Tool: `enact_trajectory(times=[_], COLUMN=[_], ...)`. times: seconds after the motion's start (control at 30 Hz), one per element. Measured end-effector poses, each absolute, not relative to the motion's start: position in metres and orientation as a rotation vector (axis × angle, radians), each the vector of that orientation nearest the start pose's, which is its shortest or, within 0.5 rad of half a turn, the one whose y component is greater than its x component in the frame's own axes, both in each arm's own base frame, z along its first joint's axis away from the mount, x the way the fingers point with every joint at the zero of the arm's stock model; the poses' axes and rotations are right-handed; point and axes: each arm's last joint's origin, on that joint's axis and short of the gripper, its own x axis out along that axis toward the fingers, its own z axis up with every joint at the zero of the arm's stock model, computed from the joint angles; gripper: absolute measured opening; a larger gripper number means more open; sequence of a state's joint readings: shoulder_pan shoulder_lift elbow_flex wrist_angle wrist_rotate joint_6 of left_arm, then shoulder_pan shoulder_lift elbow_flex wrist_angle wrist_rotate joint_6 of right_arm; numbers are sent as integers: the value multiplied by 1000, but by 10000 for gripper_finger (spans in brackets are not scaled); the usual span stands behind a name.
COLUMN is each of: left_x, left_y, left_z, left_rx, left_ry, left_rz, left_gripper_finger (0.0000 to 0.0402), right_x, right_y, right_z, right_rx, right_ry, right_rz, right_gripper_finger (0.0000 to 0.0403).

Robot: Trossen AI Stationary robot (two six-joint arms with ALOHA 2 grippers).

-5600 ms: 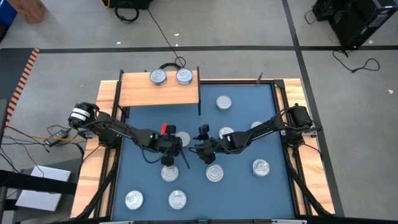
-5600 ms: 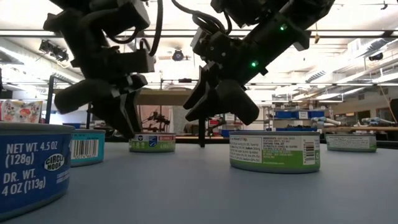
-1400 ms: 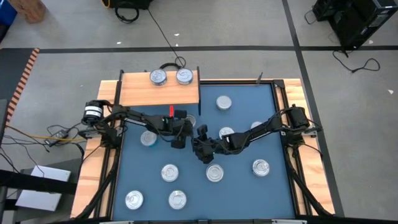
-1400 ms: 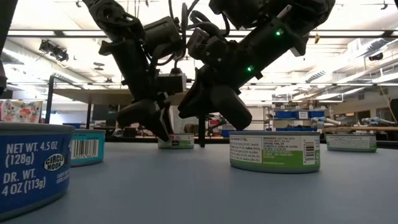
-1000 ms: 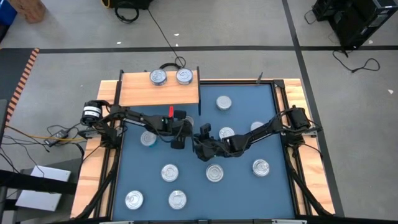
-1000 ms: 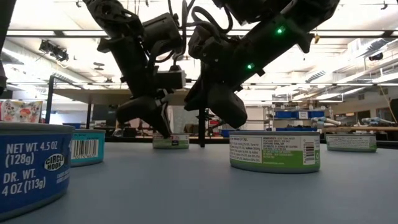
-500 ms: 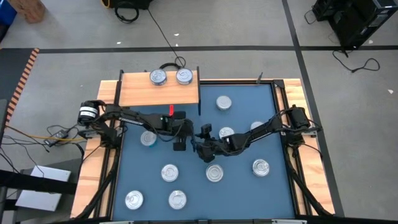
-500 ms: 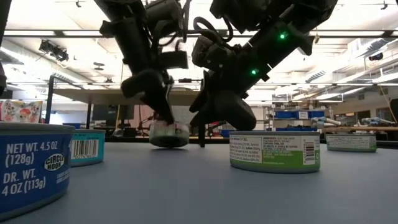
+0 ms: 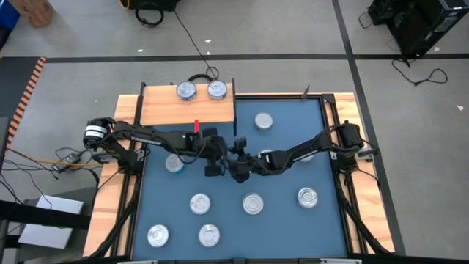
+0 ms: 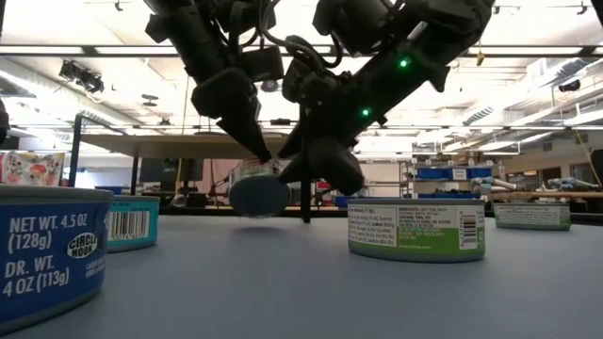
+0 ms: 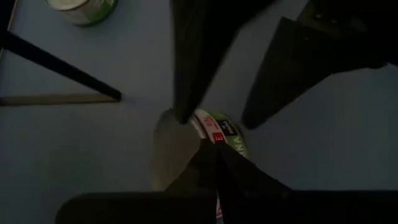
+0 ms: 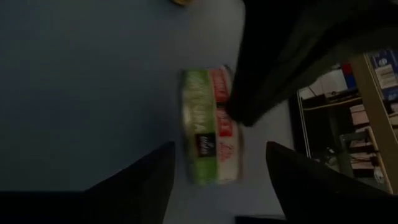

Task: Stack canned seafood by type on shelf
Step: Put the green white tuna can on the shelf

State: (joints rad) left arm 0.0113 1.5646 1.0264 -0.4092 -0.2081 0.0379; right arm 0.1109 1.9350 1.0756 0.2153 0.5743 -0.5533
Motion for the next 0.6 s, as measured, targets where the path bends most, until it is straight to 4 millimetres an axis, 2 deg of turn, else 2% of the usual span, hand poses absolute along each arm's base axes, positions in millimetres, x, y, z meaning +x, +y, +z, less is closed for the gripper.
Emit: enact_trajectory(times=[0.37, 0.6], left_x=[315, 306], left_y=[9, -1], left_z=[216, 210], left_rx=[113, 235], left_ry=[951, 1069], left_rz=[188, 97], left_gripper_finger=[0, 1], right_x=[396, 394], right_y=[18, 22], right_z=[141, 137], right_rx=[-678, -694], right_ry=[717, 750], right_rz=[-159, -138], right_gripper_finger=[257, 256])
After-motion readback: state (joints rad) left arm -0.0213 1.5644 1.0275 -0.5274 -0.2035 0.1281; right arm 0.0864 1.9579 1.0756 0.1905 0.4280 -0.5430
